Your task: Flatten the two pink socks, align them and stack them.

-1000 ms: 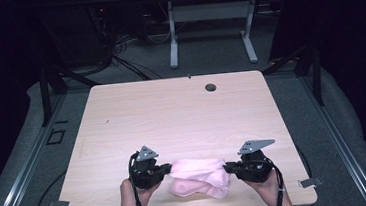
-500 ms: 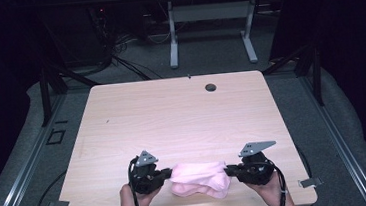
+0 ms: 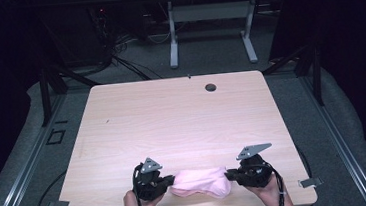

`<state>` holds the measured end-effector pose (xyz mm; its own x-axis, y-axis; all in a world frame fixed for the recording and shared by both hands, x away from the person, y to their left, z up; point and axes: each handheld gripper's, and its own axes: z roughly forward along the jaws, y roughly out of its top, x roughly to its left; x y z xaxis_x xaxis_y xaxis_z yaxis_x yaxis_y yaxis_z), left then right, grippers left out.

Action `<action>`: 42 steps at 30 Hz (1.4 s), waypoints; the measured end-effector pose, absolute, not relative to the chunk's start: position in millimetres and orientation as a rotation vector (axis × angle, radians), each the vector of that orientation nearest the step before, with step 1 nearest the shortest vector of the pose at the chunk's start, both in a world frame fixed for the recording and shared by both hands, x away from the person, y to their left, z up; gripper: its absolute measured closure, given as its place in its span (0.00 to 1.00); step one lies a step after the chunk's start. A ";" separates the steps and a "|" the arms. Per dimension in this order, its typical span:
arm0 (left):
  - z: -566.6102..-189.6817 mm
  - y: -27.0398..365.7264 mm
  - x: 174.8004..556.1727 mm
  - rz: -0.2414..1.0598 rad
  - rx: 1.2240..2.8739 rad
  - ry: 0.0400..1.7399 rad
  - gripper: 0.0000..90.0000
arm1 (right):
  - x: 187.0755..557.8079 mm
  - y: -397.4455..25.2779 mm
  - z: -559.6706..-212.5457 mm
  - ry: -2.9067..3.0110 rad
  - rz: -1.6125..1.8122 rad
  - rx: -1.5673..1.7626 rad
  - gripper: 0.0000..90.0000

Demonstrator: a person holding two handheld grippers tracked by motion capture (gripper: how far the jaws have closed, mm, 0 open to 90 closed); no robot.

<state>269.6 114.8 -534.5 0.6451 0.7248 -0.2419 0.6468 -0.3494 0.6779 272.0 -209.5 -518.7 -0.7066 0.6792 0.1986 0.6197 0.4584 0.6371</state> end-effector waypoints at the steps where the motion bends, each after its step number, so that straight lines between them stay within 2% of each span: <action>1: -537.7 113.8 270.3 0.123 2.091 1.077 0.98 | 273.7 -209.0 -521.0 2.617 1.071 1.174 0.92; 4: -548.0 109.1 269.2 0.147 2.143 1.082 0.98 | 280.1 -204.1 -534.6 2.648 1.005 1.182 0.90; 5: -551.0 106.6 268.0 0.191 2.175 1.076 0.93 | 281.0 -202.3 -539.5 2.641 0.979 1.176 0.87; 7: -555.8 102.6 267.2 0.244 2.205 1.100 0.76 | 282.5 -201.7 -546.7 2.592 0.922 1.190 0.75; 9: -557.7 101.0 266.4 0.300 2.224 1.101 0.66 | 283.9 -204.2 -549.1 2.580 0.934 1.199 0.72; 10: -559.4 100.1 266.3 0.326 2.227 1.113 0.61 | 283.9 -204.7 -549.8 2.571 0.923 1.205 0.67; 13: -557.8 101.5 266.5 0.355 2.204 1.118 0.40 | 283.0 -206.7 -551.2 2.552 0.937 1.216 0.58; 17: -541.6 111.0 265.4 0.415 2.147 1.114 0.20 | 281.2 -214.8 -540.2 2.490 0.988 1.221 0.41; 21: -527.3 127.8 263.3 0.476 2.100 1.123 0.10 | 274.6 -226.1 -522.8 2.418 1.030 1.210 0.22; 23: -522.6 141.9 263.6 0.504 2.084 1.151 0.05 | 271.9 -233.6 -516.0 2.395 1.036 1.200 0.17; 26: -523.8 165.4 265.2 0.516 2.051 1.213 0.00 | 269.2 -244.8 -512.7 2.347 1.055 1.211 0.09; 29: -531.6 188.3 265.5 0.543 2.025 1.279 0.00 | 268.4 -261.2 -518.0 2.296 1.033 1.259 0.00; 35: -563.8 228.5 270.9 0.595 1.986 1.407 0.00 | 274.2 -294.9 -542.5 2.193 0.973 1.369 0.00; 42: -591.1 239.1 285.2 0.600 1.981 1.453 0.00 | 291.1 -319.6 -571.6 2.156 0.920 1.468 0.00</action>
<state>285.2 239.1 -591.1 0.2970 0.9548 0.0075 0.6819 -0.2176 0.6983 291.1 -319.6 -571.6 -0.3866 0.9206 0.0548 0.6763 0.2426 0.6956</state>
